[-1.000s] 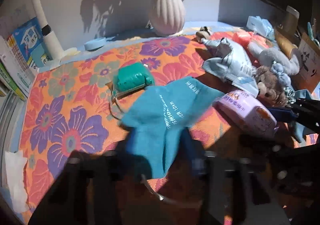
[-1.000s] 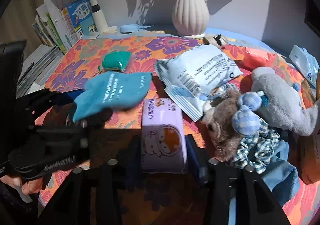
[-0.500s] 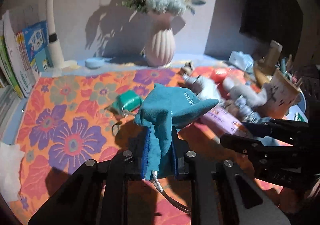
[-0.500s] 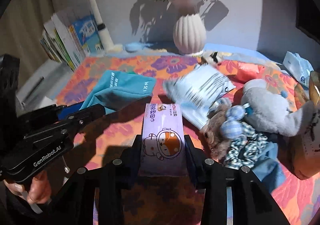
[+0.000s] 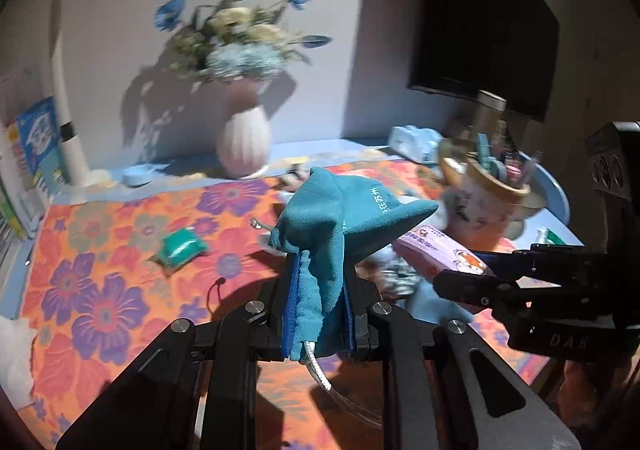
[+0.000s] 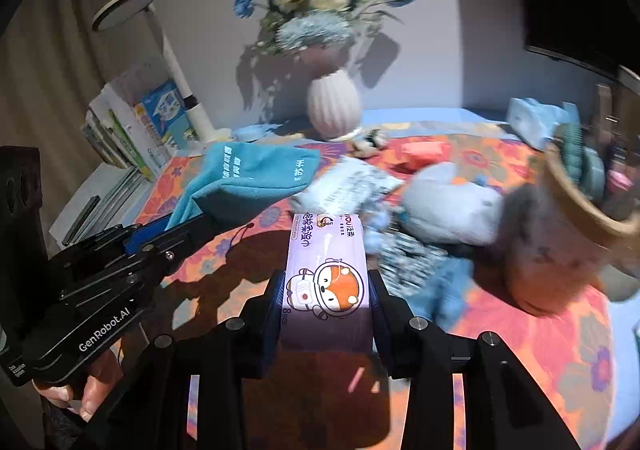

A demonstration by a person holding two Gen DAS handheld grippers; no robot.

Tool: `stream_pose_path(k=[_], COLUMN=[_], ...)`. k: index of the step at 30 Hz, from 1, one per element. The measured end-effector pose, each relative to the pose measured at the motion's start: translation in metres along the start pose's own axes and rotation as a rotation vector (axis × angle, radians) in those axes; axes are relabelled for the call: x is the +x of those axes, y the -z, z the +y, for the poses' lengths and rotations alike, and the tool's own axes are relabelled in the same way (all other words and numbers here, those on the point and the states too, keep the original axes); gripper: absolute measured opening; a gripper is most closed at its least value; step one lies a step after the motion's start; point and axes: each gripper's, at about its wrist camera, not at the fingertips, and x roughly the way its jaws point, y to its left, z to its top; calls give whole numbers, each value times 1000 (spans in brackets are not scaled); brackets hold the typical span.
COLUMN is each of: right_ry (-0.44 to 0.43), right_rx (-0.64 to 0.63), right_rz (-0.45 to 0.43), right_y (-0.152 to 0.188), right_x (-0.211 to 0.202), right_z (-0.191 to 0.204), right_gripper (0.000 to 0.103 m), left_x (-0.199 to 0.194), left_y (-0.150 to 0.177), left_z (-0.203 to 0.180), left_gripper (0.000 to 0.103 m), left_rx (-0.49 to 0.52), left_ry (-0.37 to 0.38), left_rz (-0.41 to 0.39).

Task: Organize soft objects
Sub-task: 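Carry the teal pouch with the left tool while the right tool carries the wipe pack to the bowl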

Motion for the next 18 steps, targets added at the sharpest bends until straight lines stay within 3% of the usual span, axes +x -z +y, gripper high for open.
stream_pose_path(k=[8, 18], right_ry=[70, 192], right_rx=[202, 399], right_rz=[66, -10], right_y=[31, 48], right_x=[-44, -119], right_z=[-85, -169], right_gripper=[38, 38], left_x=[4, 17], left_y=[2, 1], left_z=[-69, -168], left_gripper=[15, 15], left_rx=[84, 232], left_ry=[133, 352], left_rz=[19, 63])
